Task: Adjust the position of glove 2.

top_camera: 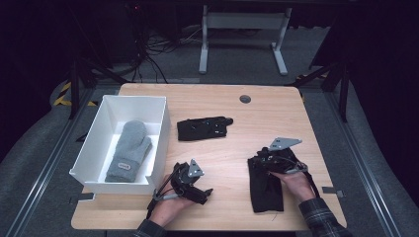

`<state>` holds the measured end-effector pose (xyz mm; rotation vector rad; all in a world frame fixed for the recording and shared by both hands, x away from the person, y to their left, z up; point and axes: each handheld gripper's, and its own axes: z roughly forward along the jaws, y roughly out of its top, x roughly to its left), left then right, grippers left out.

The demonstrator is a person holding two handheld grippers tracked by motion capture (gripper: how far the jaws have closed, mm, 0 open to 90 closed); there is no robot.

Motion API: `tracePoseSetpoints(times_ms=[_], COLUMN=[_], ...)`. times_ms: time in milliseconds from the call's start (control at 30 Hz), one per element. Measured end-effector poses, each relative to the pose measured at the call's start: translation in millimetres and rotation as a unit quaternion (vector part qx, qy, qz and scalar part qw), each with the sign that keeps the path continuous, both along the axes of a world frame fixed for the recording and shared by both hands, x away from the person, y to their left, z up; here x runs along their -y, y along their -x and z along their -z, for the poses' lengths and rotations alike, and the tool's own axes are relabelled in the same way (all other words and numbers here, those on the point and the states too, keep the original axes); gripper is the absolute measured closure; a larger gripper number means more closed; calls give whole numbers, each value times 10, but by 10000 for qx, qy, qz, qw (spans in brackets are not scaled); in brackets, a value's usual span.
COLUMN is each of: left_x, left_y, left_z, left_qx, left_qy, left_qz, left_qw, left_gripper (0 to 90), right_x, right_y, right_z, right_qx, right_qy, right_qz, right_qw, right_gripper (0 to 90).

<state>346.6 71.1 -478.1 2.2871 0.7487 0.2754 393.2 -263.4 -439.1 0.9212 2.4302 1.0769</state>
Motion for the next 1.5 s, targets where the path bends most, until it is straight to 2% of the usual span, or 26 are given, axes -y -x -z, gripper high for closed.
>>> tracePoseSetpoints(times_ms=[67,167,233,300,367,467,533,600,667,733,833,967,1033,1100,1200,1333,1367,1467,1500], left_x=[1,0,-16,-24,-18,3,23,47,55,71,130,222,259,291,336,349,345,352,361], left_y=[-4,-12,-20,-22,-35,-88,-154,-237,-330,-446,-611,-851,-964,-1088,-1267,-1456,-1503,-1620,-1647], left_z=[1,0,-35,-75,-96,-147,-173,-203,-229,-276,-356,-423,-439,-431,-402,-389,-383,-321,-280], left_qx=[-5,10,7,-21,-65,-119,-169,-205,-291,-339,-265,-129,-56,-28,27,137,114,44,-64], left_qy=[12,16,24,-8,-16,-44,-54,-151,-34,84,194,197,86,79,-43,-93,-93,-287,-367], left_qz=[21,70,67,-7,-18,-64,-100,-159,-240,-403,-539,-692,-772,-847,-934,-1067,-1091,-1129,-1099], left_qw=[10000,10000,10000,10000,10000,9999,9998,9996,9993,9986,9980,9973,9970,9964,9956,9942,9939,9932,9932], left_gripper=[0,1,60,225,293,514,653,779,883,900,900,900,900,900,900,900,900,900,900], right_x=[120,317,454,589,687,807,864,884,900,914,922,936,929,911,901,901,901,900,900], right_y=[29,67,113,179,252,348,393,404,399,387,370,369,363,367,364,363,363,361,361], right_z=[-8,19,33,46,74,109,131,153,177,199,241,284,286,289,291,291,290,291,291], right_qx=[39,-95,-172,-187,-160,-165,-135,-119,-135,-141,-138,-96,-115,-92,-92,-94,-94,-95,-94], right_qy=[-40,-108,-132,-213,-192,-213,-210,-207,-186,-172,-107,-99,-75,25,41,42,48,40,41], right_qz=[197,382,493,616,695,739,762,769,772,787,825,868,827,787,806,818,823,825,826], right_qw=[9998,9992,9985,9977,9973,9969,9968,9967,9967,9967,9964,9961,9965,9969,9967,9966,9966,9965,9965], right_gripper=[536,449,395,357,340,317,297,283,272,274,269,236,197,178,169,166,166,166,166])
